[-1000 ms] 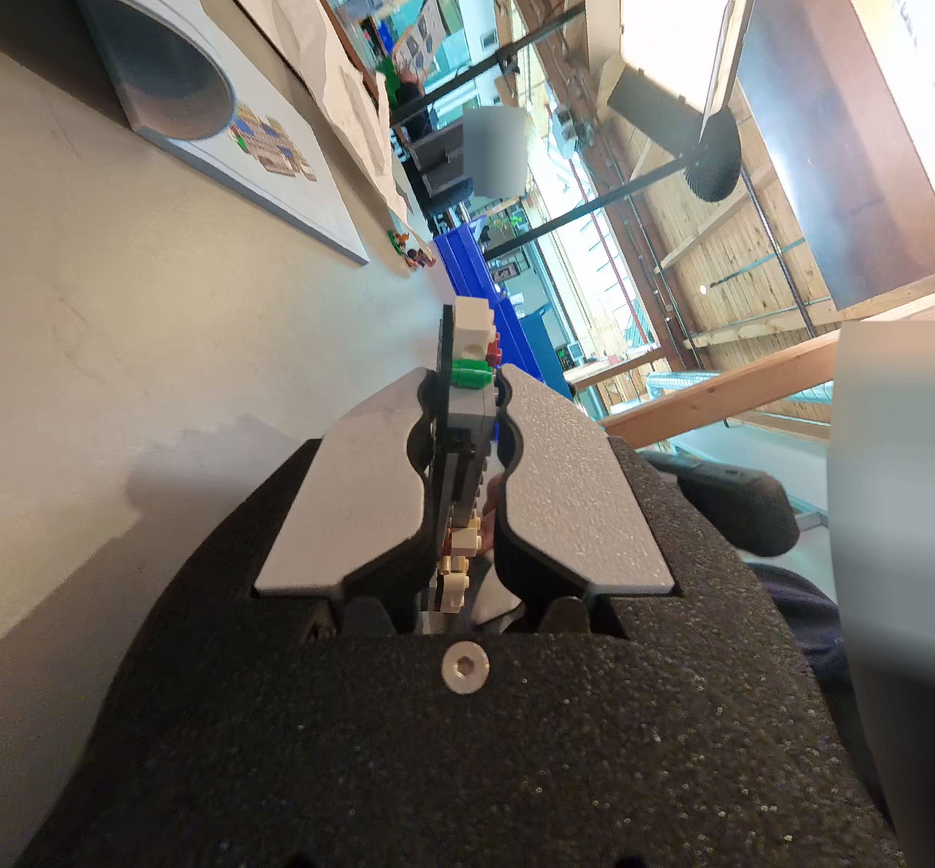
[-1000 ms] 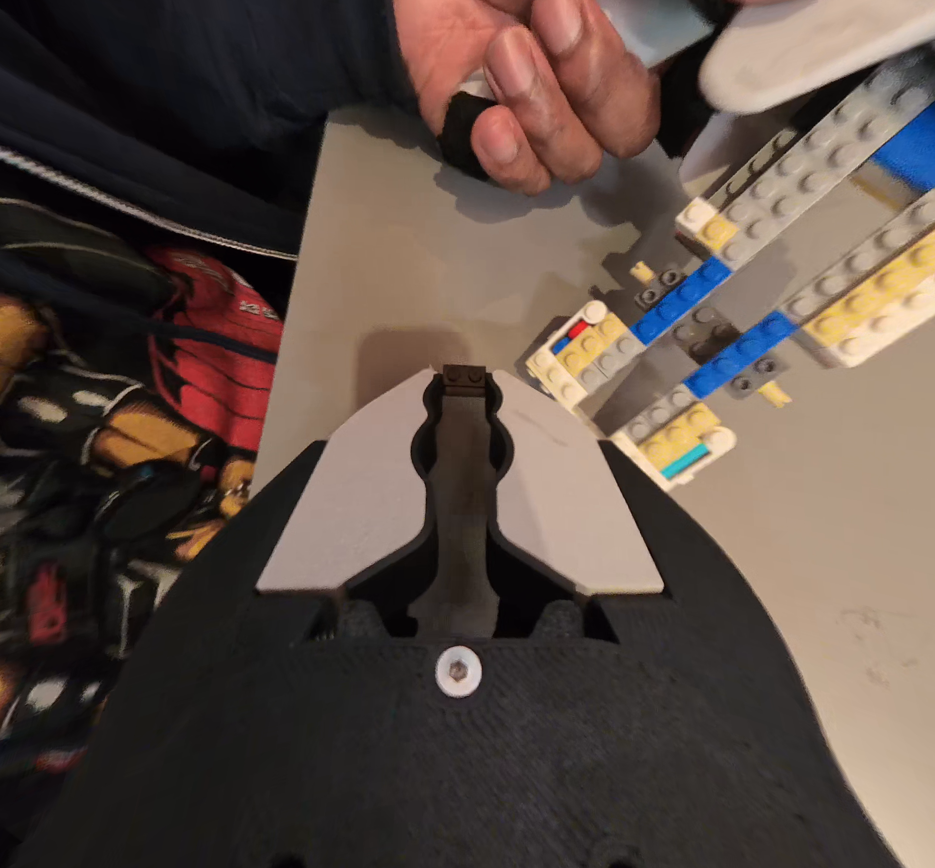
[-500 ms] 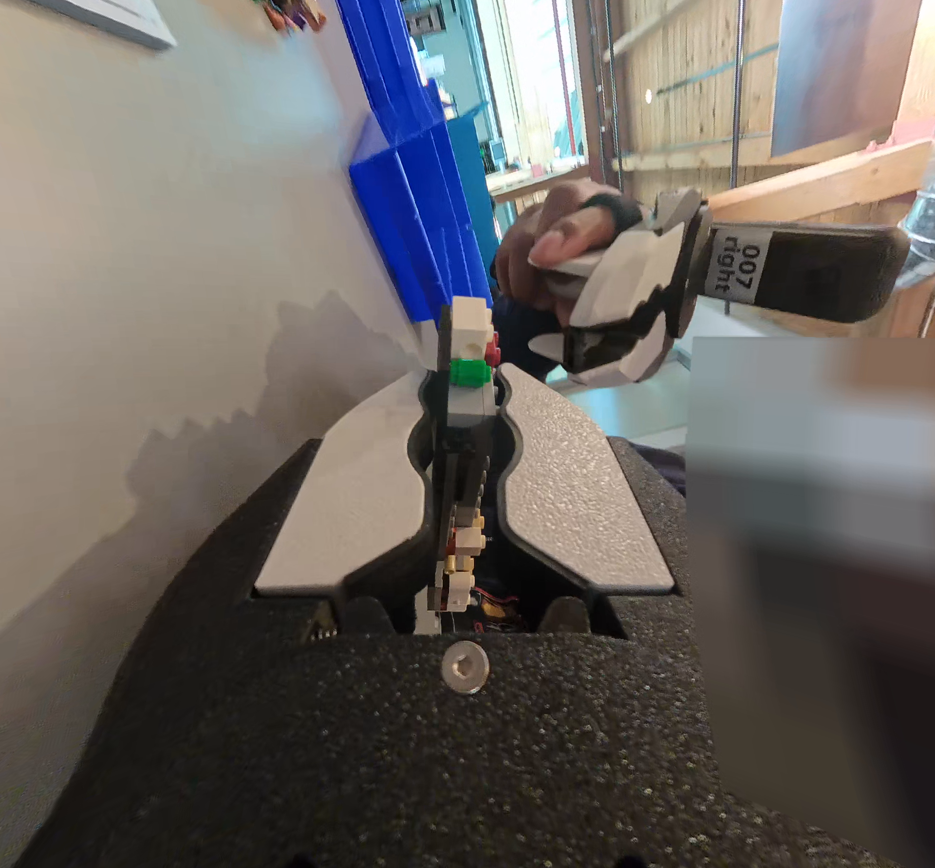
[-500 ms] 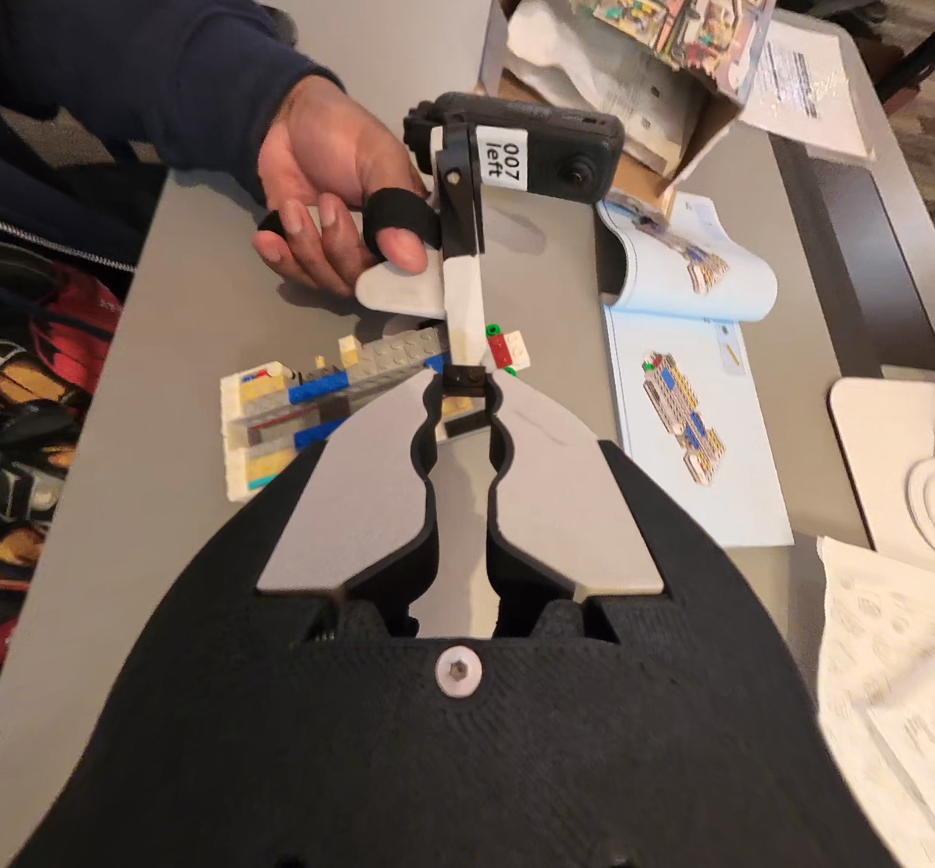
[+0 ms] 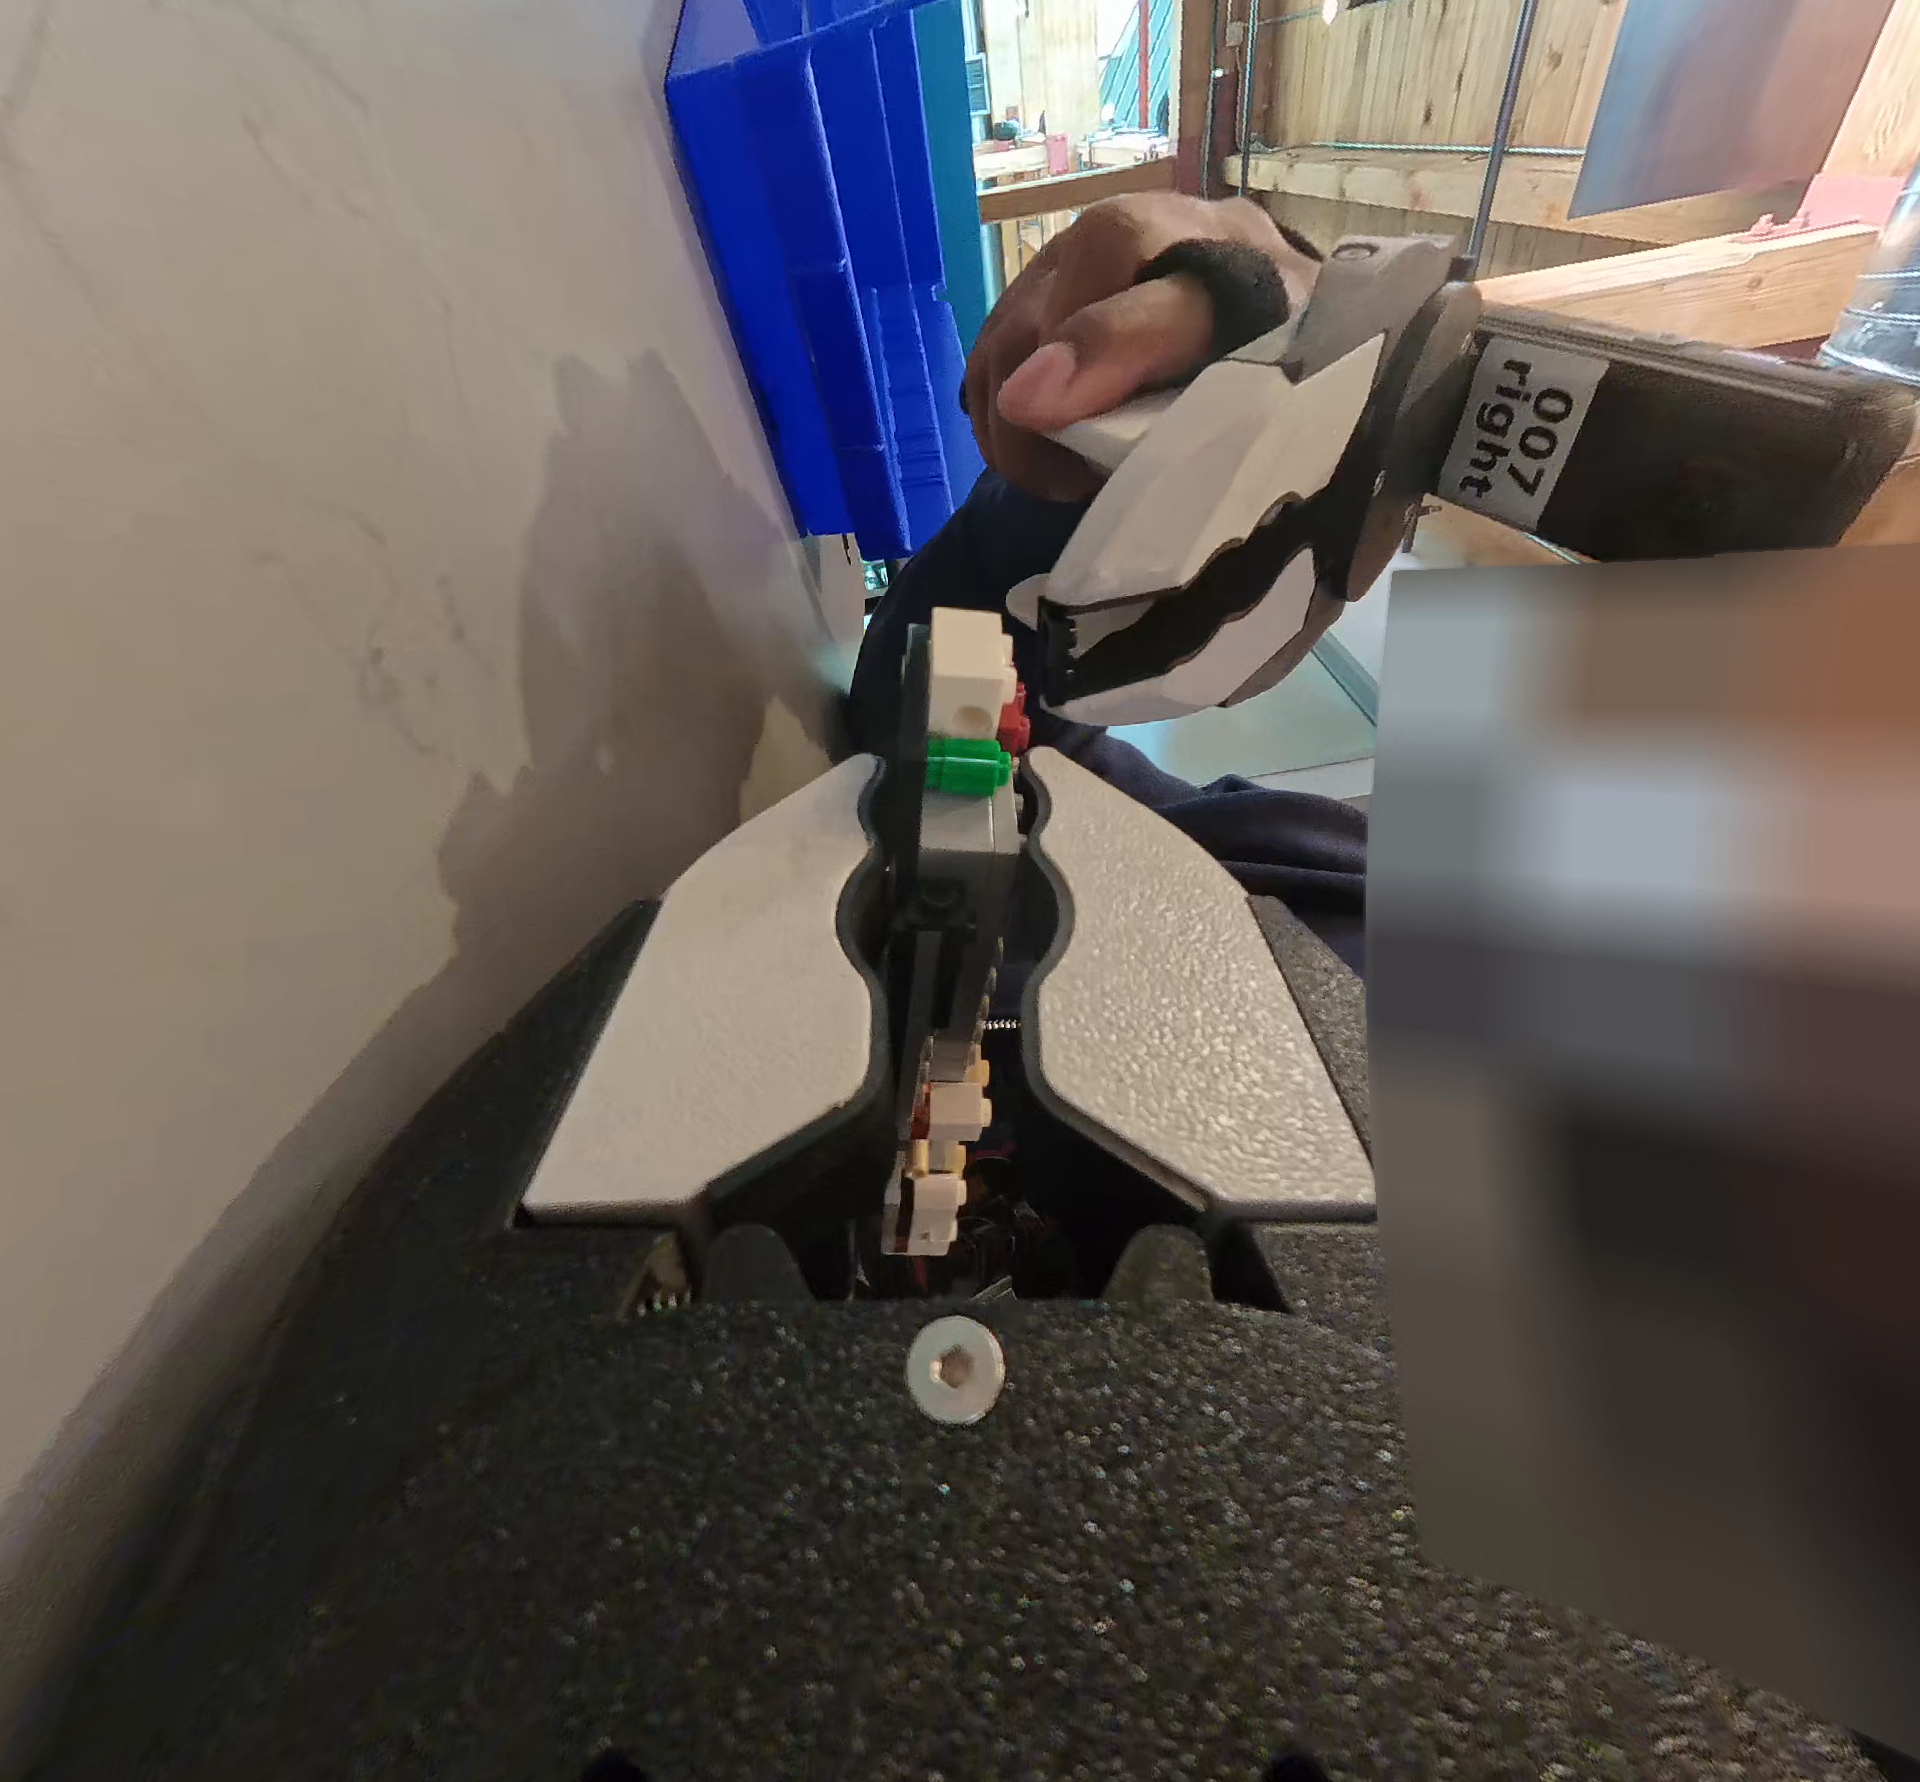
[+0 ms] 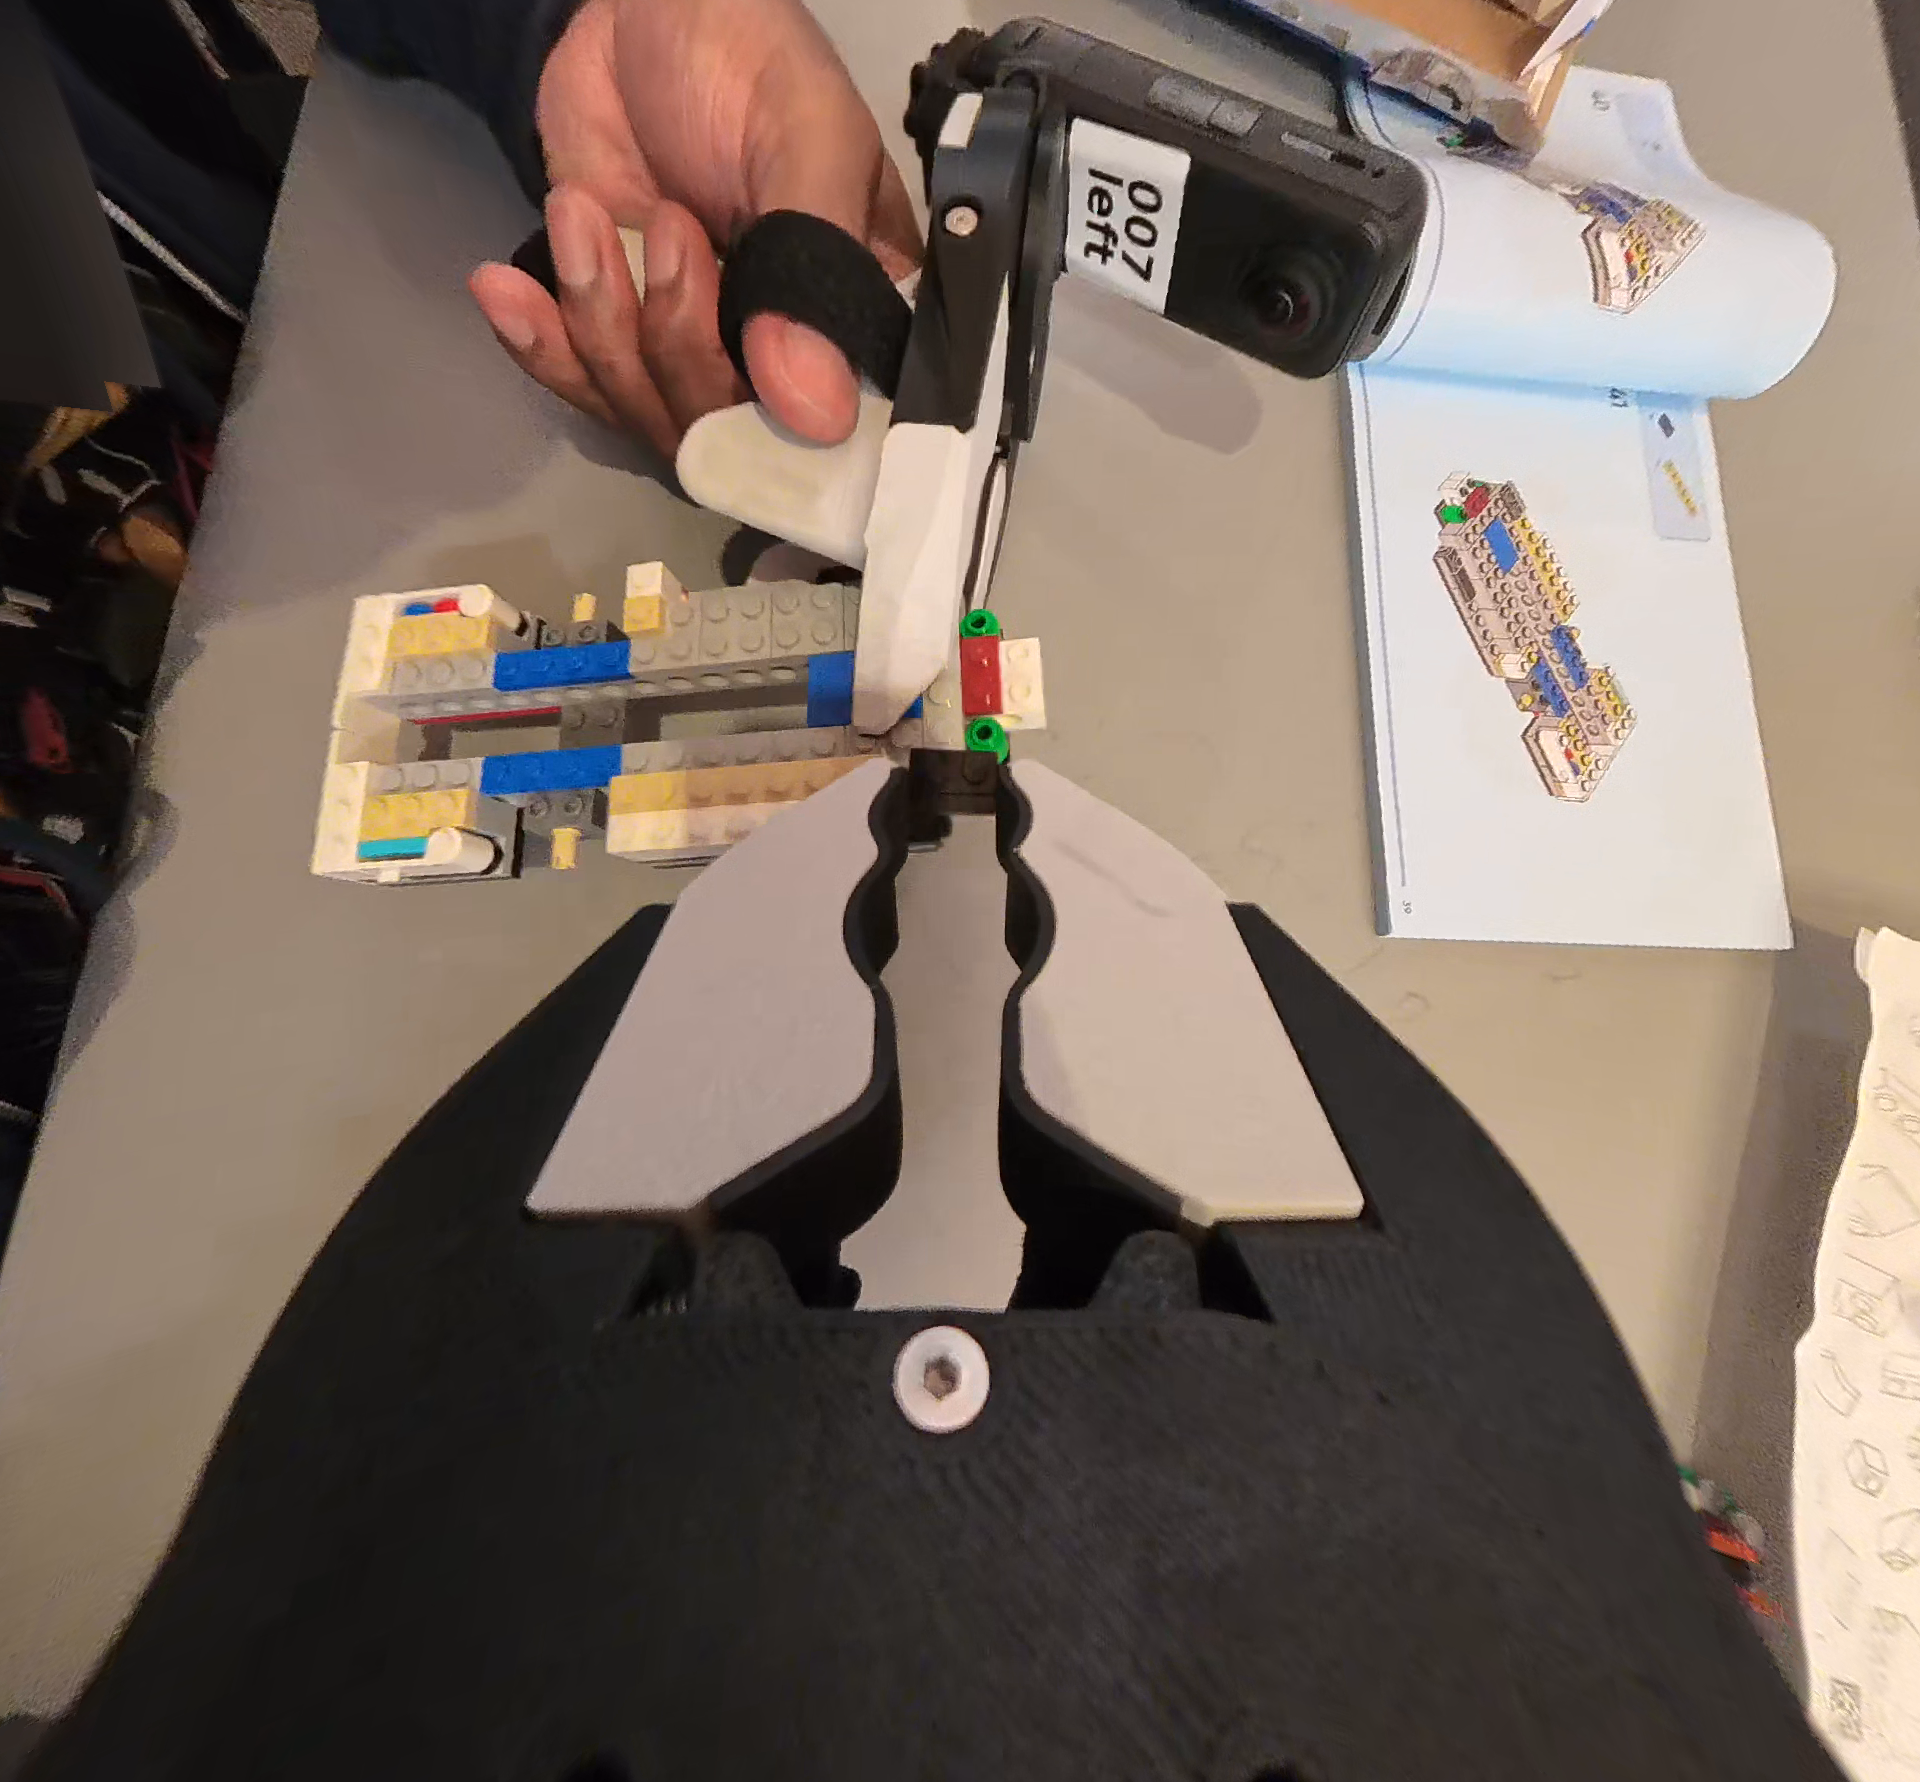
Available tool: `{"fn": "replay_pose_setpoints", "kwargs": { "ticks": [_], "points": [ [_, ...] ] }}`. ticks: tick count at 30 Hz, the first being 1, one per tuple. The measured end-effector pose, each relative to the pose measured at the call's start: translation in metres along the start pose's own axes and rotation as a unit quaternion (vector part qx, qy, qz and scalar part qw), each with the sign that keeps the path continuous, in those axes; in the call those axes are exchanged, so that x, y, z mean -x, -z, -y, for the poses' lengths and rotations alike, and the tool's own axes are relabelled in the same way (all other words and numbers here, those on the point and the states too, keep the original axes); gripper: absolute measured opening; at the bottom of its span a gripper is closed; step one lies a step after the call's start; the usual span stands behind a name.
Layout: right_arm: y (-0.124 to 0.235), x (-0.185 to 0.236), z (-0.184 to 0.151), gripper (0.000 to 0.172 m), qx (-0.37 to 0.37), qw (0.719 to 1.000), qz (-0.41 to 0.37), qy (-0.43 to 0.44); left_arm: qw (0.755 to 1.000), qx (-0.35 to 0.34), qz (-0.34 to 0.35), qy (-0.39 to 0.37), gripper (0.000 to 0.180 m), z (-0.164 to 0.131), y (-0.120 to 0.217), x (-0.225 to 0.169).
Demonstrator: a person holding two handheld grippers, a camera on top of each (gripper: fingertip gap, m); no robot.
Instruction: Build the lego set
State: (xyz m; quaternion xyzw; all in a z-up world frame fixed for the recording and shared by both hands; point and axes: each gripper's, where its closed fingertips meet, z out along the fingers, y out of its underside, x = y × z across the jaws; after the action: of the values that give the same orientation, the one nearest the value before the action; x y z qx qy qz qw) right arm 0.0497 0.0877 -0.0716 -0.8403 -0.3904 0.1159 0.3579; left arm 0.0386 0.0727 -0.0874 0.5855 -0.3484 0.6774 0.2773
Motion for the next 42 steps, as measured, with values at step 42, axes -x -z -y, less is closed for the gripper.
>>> {"fn": "replay_pose_setpoints", "kwargs": {
  "ticks": [42],
  "points": [
    [-0.0043, 0.0048, 0.0071, 0.021, -0.023, 0.999, 0.021, -0.032, 1.000, -0.006, 0.006, -0.002, 0.021, -0.0009, 0.0004, 0.0014]
  ]
}}
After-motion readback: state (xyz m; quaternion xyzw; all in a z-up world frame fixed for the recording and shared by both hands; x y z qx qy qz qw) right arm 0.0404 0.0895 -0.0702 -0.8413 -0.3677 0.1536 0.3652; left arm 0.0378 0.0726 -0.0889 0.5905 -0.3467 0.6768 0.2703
